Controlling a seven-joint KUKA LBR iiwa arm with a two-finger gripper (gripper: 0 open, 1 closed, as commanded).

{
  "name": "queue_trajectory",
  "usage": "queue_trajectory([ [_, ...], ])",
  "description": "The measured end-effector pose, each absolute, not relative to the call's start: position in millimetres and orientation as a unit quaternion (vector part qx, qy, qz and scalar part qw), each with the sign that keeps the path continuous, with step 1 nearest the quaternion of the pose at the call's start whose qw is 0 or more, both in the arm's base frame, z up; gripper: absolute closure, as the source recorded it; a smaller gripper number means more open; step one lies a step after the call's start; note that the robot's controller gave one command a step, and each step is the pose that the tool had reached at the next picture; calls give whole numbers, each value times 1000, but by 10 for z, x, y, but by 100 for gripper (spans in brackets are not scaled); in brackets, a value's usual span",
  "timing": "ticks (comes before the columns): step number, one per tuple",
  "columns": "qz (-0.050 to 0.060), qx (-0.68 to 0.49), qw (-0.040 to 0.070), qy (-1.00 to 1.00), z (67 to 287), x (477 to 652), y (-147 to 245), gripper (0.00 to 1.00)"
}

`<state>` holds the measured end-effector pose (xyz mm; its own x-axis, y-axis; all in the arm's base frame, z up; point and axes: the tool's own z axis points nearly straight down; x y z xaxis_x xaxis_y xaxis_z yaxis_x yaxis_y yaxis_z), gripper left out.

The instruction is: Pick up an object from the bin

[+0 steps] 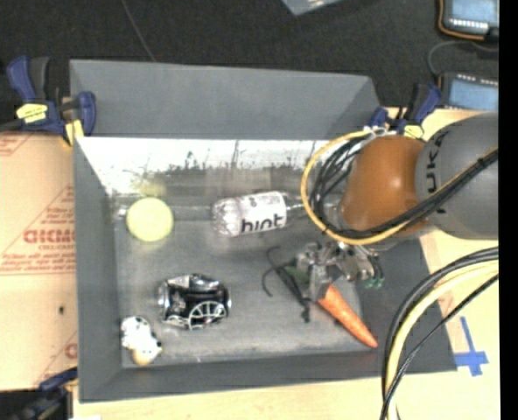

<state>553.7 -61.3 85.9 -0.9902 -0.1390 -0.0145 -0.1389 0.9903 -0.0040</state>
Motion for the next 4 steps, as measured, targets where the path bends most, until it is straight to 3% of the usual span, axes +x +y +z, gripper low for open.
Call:
queue_trajectory([
  [1,-2,-70,7,998,859,5537,-614,100],
  [2,-2,-98,9,995,1712,5487,-668,100],
  [4,-2,-98,9,995,1707,5487,-668,100],
])
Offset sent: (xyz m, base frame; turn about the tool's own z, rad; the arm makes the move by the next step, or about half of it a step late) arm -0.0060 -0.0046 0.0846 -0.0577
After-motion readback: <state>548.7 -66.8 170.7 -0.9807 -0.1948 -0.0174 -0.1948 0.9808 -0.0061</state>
